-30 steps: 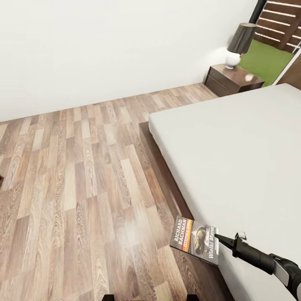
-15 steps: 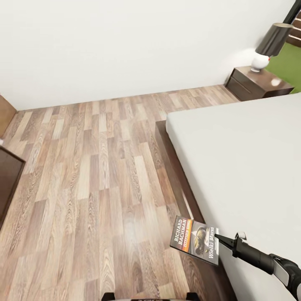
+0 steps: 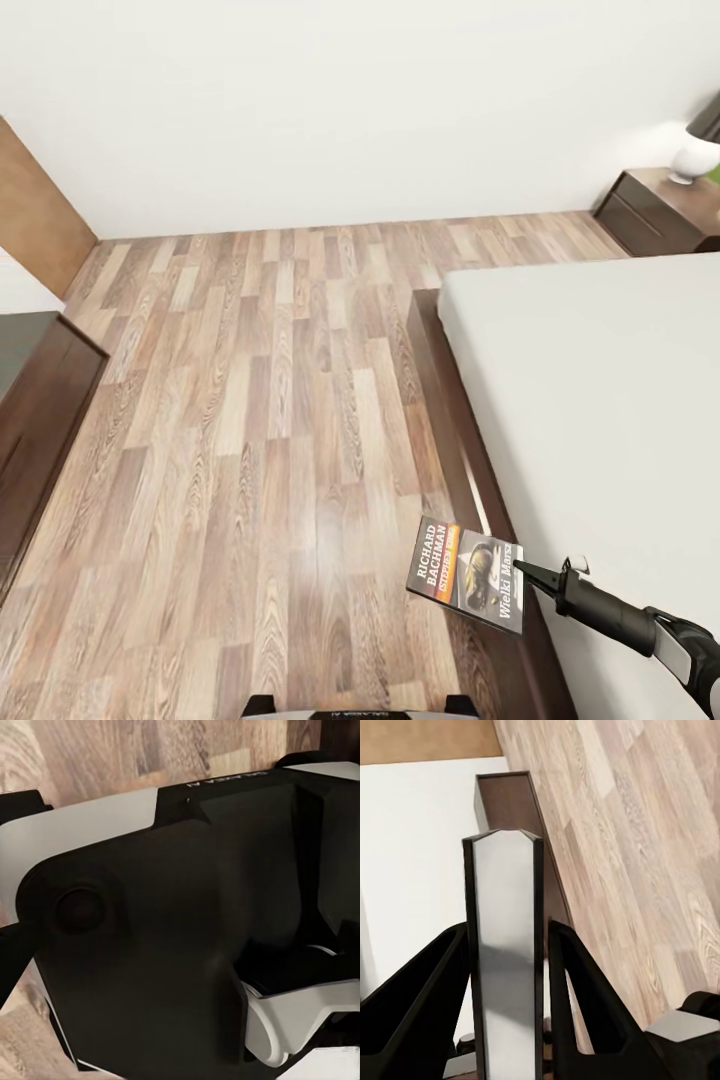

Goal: In the bedroom, move the book from the bed onto either nightstand, and place the two sandals side by side next to the bed.

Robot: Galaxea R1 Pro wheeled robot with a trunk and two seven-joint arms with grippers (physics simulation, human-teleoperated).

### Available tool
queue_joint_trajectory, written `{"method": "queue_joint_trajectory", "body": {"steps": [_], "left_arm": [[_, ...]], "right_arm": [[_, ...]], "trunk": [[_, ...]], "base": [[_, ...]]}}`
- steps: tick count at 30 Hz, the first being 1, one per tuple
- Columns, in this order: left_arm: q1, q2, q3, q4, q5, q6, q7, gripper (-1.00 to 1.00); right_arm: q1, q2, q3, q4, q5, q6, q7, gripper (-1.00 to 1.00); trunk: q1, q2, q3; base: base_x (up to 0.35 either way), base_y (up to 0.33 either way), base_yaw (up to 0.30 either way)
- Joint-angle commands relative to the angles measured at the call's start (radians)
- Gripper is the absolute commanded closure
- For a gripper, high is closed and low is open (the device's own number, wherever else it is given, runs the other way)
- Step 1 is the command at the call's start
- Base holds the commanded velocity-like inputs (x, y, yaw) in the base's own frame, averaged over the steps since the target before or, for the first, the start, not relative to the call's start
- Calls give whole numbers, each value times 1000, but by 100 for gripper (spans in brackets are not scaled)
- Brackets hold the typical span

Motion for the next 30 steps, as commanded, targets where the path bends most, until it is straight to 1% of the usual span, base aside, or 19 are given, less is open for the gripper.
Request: {"method": "queue_joint_trajectory", "body": {"steps": [1, 17, 21, 24, 25, 26, 28, 29, 30], "left_arm": [[-1, 0, -9, 1, 4, -7, -2, -100], [-1, 0, -9, 1, 3, -7, -2, -100], [-1, 0, -9, 1, 4, -7, -1, -100], [-1, 0, -9, 1, 4, -7, -1, -100], [-1, 0, -9, 1, 4, -7, -2, -100], [-1, 0, -9, 1, 5, -7, -2, -100], [-1, 0, -9, 1, 4, -7, -1, -100], [-1, 0, -9, 1, 4, -7, -1, -100], [-1, 0, -9, 1, 4, -7, -1, -100]], "right_arm": [[0, 0, 0, -1, -3, 10, 3, 100], [0, 0, 0, -1, -3, 10, 2, 100], [0, 0, 0, 2, -3, 11, 1, 100], [0, -1, 0, 33, -3, 11, 0, 100], [0, -1, 0, 89, -3, 13, -1, 100], [0, -2, 0, 94, -3, 13, -1, 100], [0, -5, 0, 128, -4, -24, 0, 100], [0, -4, 0, 137, -4, -61, 0, 100], [0, -4, 0, 159, -4, -162, 1, 100]], "trunk": [[0, 0, -1], [0, 0, -13], [0, 0, -15], [0, 0, -15], [0, 0, -15], [0, 0, -15], [0, 0, -15], [0, 0, -15], [0, 0, -14]], "base": [[0, 0, 266], [0, 0, 265], [0, 0, 151], [0, 0, 40], [0, 0, 4], [0, 0, 2], [0, 0, 0], [0, 0, -6], [0, 0, -68]]}}
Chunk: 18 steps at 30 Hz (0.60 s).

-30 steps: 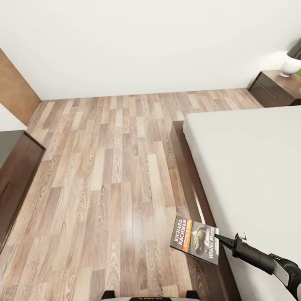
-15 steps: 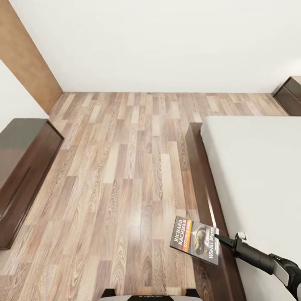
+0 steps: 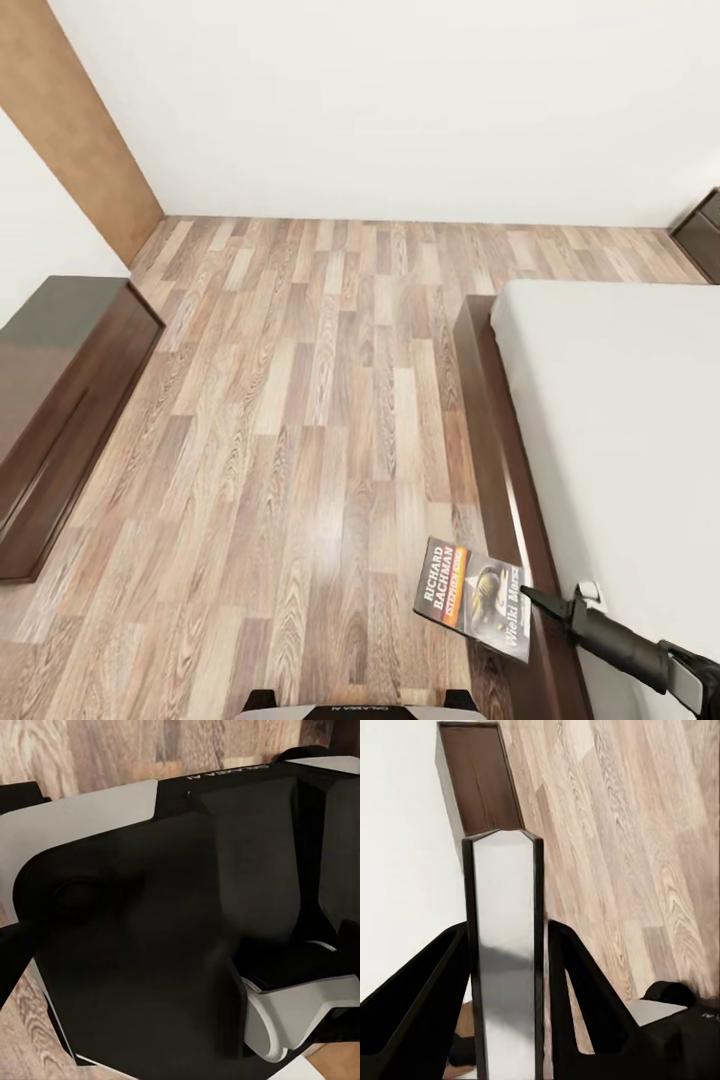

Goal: In the bedroom, move the book from the bed onto either nightstand, and place the two sandals side by side next to the bed.

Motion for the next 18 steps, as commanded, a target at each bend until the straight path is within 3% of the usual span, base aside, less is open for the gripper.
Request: {"method": "queue_joint_trajectory", "body": {"steps": [1, 6, 18], "left_arm": [[0, 0, -8, 0, 4, -7, -1, -100], [0, -3, -8, 0, 4, -7, -1, -100], [0, -7, -8, 0, 5, -7, -1, -100]], "right_arm": [[-1, 0, 0, 4, -2, -4, 3, 100], [0, 1, 0, 22, -2, -44, 4, 100], [0, 3, 0, 26, -1, -50, 4, 100]], "trunk": [[0, 0, 1], [0, 0, 8], [0, 0, 16]], "base": [[0, 0, -75], [0, 0, -100], [0, 0, -37]]}}
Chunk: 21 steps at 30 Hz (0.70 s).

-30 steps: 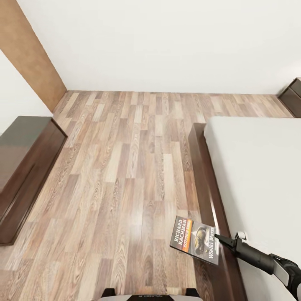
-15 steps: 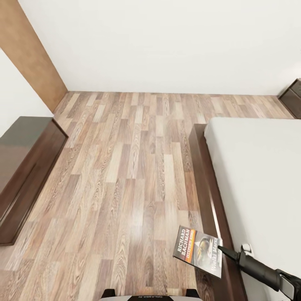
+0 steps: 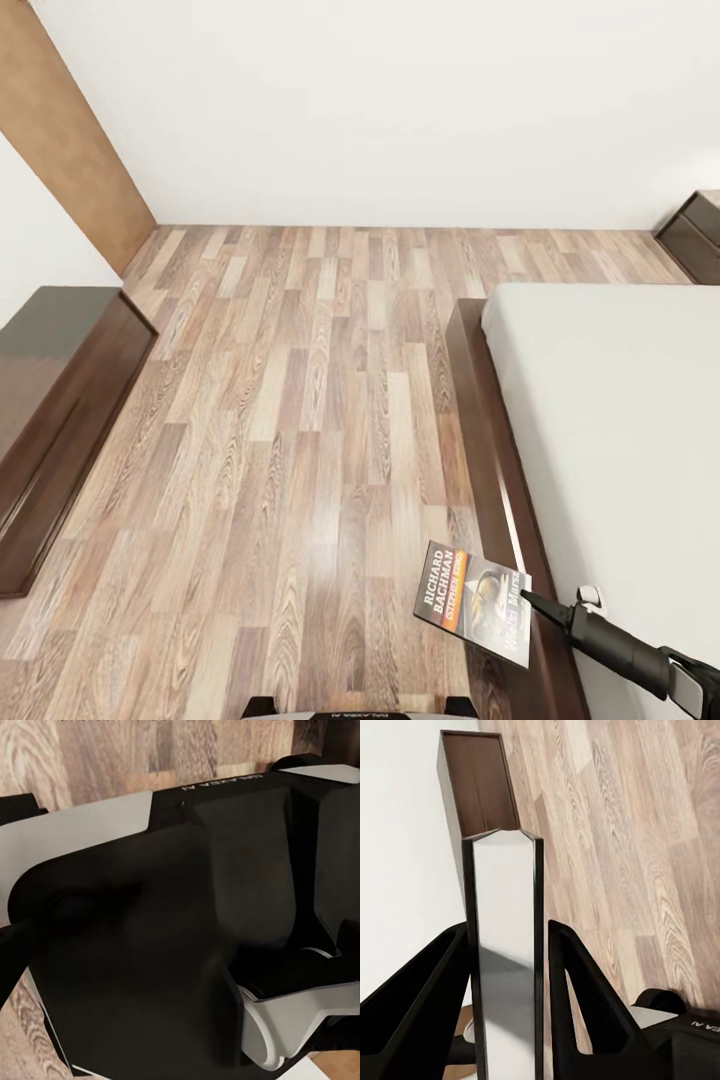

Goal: In the bedroom, move the book from the bed onto either nightstand, and place the two sandals side by side next to the bed.

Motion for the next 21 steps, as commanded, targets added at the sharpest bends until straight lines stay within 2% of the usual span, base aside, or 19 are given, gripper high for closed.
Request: {"method": "queue_joint_trajectory", "body": {"steps": [1, 7, 10, 13, 15, 16, 19, 21], "left_arm": [[0, 0, -9, 0, 4, -7, -1, -100], [0, -2, -7, -1, 6, -8, 5, -100], [0, -13, -5, -2, 15, -8, 47, -100], [0, -42, -2, -3, 32, -8, 133, -100], [0, -75, 0, -6, 41, -7, 217, -100], [0, -85, 0, -7, 42, -6, 236, -100], [0, -147, -1, -21, 44, -5, 347, -100], [0, -165, -1, -24, 45, -7, 401, -100]], "right_arm": [[0, 0, 1, 0, -1, 9, 3, 100], [0, 1, 1, 2, -1, -22, 2, 100], [0, 2, 1, 8, -1, -28, 2, 100], [-1, 4, 1, 27, -1, -31, 1, 100], [0, 6, 2, 38, -1, -49, 0, 100], [0, 7, 2, 42, -1, -68, 0, 100], [0, 7, 2, 63, -1, -107, -9, 100], [0, 7, 2, 74, -1, -118, -18, 100]], "trunk": [[0, 0, 1], [0, 0, 10], [0, 0, 14], [0, 0, 19], [0, 0, 23], [0, 0, 24], [0, 0, 29], [0, 0, 32]], "base": [[0, 0, 0], [0, 0, 0], [0, 0, 0], [0, 0, 0], [0, 0, 0], [0, 0, 0], [0, 0, 0], [0, 0, 0]]}}
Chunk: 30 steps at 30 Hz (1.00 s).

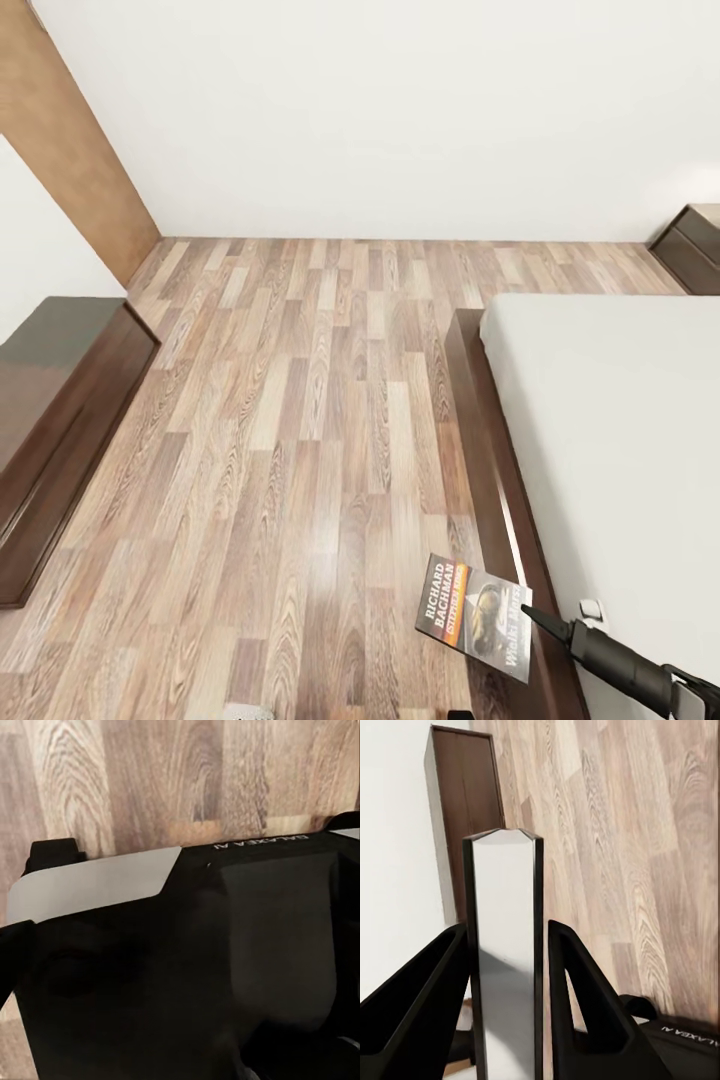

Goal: In the bedroom, move the book from the bed onto either nightstand, and place the two sandals side by side next to the bed.

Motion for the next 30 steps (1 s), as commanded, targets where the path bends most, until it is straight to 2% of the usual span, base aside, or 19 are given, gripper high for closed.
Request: {"method": "queue_joint_trajectory", "body": {"steps": [1, 4, 7, 8, 12, 30], "left_arm": [[0, -7, -8, -1, 9, -4, 25, -100], [0, -14, -10, -1, 13, -24, 65, -100], [0, -12, -11, 4, 31, -56, 73, -100], [0, -10, -12, 6, 50, -69, 75, -100], [0, -11, -14, 8, 65, -83, 77, -100], [0, -11, -15, 8, 63, -84, 77, -100]], "right_arm": [[-2, 0, -1, 8, -3, 5, 1, 100], [-1, 0, -1, 15, -3, 0, -5, 100], [-1, 0, -1, 16, -3, -1, -6, 100], [-1, 0, -2, 17, -3, -2, -6, 100], [-1, -1, -2, 17, -3, -2, -6, 100], [5, -1, -2, 17, -3, -2, -6, 100]], "trunk": [[0, 0, 1], [0, 0, 6], [0, 0, 11], [0, 0, 13], [0, 0, 19], [0, 0, 49]], "base": [[0, 0, 0], [0, 0, 0], [0, 0, 0], [0, 0, 0], [0, 0, 0], [0, 0, 0]]}}
